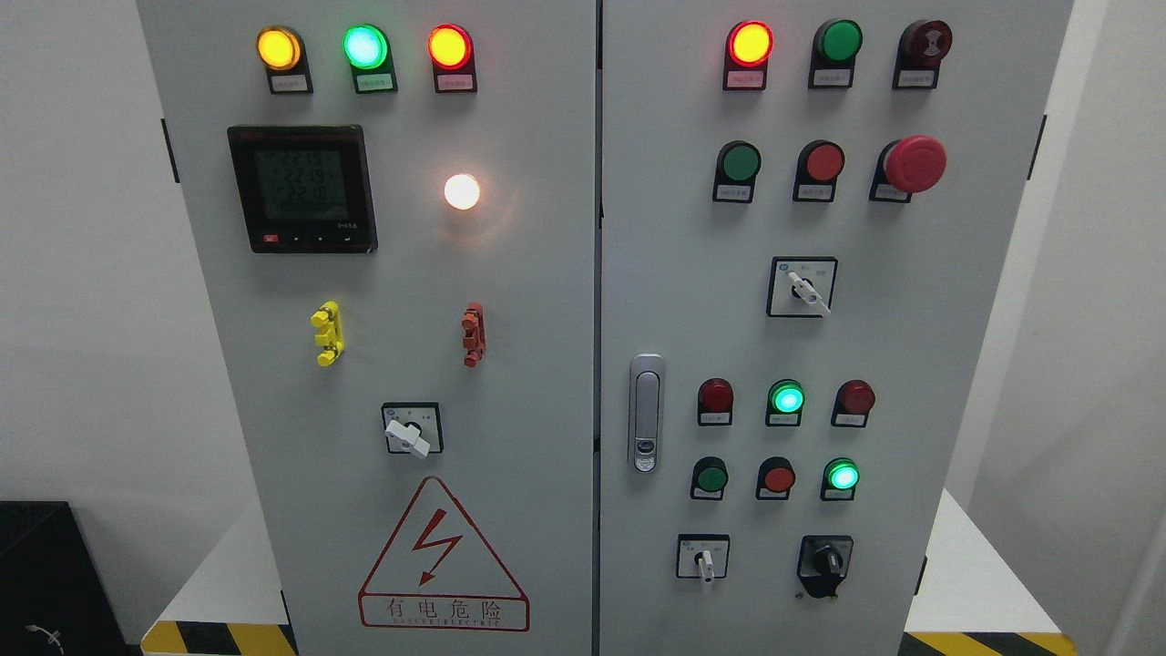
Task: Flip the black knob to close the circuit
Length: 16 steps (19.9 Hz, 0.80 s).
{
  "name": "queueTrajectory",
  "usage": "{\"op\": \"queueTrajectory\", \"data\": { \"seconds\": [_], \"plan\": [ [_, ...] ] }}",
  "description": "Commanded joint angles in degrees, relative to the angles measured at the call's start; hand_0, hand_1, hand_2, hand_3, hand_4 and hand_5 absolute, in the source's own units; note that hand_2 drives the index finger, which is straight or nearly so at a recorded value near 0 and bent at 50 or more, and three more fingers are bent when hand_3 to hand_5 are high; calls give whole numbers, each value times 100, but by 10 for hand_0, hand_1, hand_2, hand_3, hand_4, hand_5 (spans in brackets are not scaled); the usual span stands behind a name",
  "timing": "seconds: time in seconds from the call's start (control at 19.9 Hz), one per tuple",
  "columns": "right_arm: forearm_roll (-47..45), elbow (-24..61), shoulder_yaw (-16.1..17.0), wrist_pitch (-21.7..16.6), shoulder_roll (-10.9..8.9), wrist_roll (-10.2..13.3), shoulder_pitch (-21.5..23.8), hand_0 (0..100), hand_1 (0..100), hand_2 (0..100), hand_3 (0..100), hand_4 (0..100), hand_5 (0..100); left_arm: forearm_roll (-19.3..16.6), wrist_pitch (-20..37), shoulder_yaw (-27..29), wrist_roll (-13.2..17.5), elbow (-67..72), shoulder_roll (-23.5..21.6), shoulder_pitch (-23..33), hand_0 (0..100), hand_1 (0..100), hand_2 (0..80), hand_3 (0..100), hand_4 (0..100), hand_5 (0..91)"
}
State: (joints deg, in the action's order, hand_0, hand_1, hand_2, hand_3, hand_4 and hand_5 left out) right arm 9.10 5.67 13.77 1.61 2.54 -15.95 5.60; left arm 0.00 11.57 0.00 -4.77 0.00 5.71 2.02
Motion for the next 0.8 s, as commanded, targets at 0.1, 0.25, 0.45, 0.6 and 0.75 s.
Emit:
{"op": "queueTrajectory", "data": {
  "seconds": [0.1, 0.25, 0.45, 0.6, 0.75],
  "plan": [
    [-23, -5, 30, -29, -17, -31, 2, 0, 245, 0, 0, 0, 0, -123, -6, -114, 2, 123, 0, 0, 120, 556, 0, 0, 0, 0],
    [-31, 13, 38, -38, -17, -49, 2, 0, 245, 0, 0, 0, 0, -123, 3, -114, -6, 123, 0, 0, 120, 556, 0, 0, 0, 0],
    [-31, 39, 47, -55, -43, -110, 20, 0, 245, 0, 0, 0, 0, -123, 3, -123, 2, 123, 0, 0, 120, 556, 0, 0, 0, 0],
    [-23, 380, 39, -46, -26, -102, 20, 0, 244, 0, 0, 0, 0, -123, -6, -114, -6, 123, 0, 0, 120, 556, 0, 0, 0, 0],
    [-5, 803, 12, 6, -35, -58, 11, 0, 244, 0, 0, 0, 0, -114, -6, -114, 2, 123, 0, 0, 120, 556, 0, 0, 0, 0]
  ]
}}
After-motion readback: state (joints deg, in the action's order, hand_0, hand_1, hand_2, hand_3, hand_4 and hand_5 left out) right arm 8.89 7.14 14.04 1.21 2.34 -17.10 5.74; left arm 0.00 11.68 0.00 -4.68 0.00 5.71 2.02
